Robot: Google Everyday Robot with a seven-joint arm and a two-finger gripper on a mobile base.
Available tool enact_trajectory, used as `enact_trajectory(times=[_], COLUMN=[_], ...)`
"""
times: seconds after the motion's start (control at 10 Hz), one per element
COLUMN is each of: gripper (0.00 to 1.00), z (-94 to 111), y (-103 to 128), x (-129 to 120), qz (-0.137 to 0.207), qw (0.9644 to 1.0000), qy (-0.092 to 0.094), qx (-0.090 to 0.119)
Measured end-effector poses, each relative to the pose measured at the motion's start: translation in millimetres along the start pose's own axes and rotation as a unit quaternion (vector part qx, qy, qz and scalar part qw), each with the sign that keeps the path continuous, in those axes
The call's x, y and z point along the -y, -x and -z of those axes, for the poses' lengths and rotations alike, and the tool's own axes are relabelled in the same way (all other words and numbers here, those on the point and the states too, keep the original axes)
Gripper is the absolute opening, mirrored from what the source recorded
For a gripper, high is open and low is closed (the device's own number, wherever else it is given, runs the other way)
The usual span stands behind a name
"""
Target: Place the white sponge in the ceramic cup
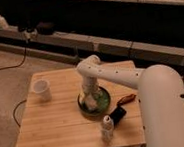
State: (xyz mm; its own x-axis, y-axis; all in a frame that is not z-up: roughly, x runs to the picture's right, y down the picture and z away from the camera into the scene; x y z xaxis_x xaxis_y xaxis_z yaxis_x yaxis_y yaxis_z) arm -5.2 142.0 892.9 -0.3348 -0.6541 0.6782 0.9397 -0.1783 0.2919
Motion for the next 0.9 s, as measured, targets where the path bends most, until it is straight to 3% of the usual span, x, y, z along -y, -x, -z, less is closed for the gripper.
enact_trajectory(times=[0.1,0.3,0.4,0.6,0.9], gripper=[0.67,0.43,0.37,0.34,0.34], z=[-3,-7,-7,0,46], y=[2,5,5,4,-2], x=[-4,-8,-9,-6,-5], qz=[-0.008,-0.028,-0.031,-0.036,-0.033], qw=[1.0,0.9995,0.9994,0.9992,0.9973], qy=[0.004,0.004,0.001,-0.017,-0.059], qx=[0.004,0.012,0.013,0.01,-0.03])
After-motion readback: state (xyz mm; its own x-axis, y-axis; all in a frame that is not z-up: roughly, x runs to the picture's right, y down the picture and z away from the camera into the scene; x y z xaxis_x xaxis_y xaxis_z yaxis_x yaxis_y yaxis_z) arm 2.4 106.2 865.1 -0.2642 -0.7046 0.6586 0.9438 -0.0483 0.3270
